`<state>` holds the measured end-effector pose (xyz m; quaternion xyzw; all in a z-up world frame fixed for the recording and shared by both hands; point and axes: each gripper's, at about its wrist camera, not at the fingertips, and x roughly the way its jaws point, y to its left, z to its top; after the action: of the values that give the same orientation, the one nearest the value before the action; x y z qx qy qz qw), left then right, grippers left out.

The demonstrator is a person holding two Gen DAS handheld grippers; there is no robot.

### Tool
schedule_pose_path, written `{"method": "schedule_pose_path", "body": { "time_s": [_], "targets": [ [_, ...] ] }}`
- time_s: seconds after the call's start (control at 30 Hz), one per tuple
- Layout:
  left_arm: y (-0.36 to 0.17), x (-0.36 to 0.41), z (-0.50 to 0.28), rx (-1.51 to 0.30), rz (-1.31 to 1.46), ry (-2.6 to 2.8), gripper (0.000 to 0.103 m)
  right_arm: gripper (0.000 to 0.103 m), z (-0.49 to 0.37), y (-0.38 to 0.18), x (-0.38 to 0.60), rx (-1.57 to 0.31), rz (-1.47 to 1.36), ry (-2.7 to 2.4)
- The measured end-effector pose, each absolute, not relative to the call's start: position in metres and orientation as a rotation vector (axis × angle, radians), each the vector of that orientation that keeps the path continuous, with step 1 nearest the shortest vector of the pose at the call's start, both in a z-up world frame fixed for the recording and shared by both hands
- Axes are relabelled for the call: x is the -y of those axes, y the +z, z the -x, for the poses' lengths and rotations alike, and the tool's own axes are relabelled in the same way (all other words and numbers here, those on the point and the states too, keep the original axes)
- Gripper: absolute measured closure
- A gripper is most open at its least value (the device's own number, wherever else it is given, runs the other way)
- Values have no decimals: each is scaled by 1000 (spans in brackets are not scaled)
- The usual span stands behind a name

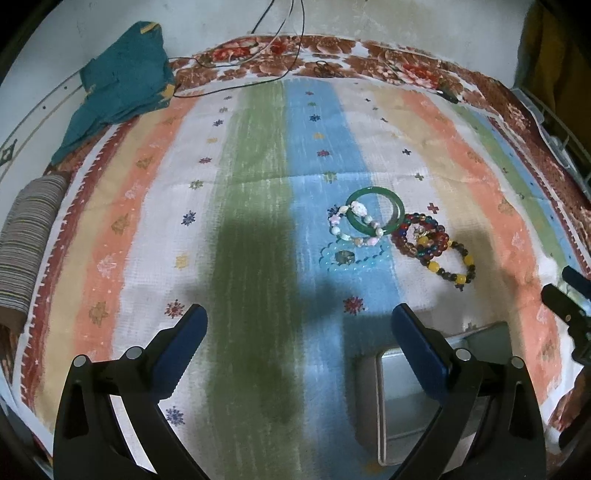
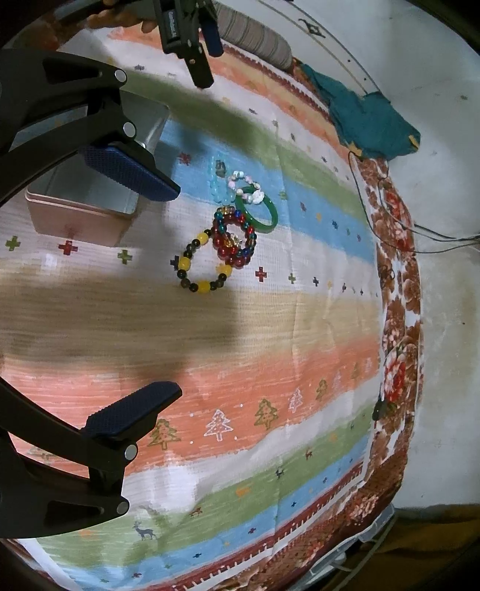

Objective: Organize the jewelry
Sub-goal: 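Move both open tools forward toward the bracelets beside the tin box, then grasp the yellow-black bracelet with the right tool while the left tool grasps the light blue bracelet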

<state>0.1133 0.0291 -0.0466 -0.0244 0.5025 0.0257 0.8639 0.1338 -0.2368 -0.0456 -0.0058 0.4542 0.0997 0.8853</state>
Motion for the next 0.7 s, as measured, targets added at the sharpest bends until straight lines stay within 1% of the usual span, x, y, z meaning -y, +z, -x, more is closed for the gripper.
{"method": "schedule_pose_path", "body": {
  "time_s": [0.23, 0.7],
  "targets": [
    [-58, -31, -135, -1076, 82, 85, 6, 4, -151, -63, 237, -995, 23, 195],
    [-76, -24, -163, -1114, 51, 66, 6, 4, -171, -67, 231, -1010, 58, 193]
  ]
}}
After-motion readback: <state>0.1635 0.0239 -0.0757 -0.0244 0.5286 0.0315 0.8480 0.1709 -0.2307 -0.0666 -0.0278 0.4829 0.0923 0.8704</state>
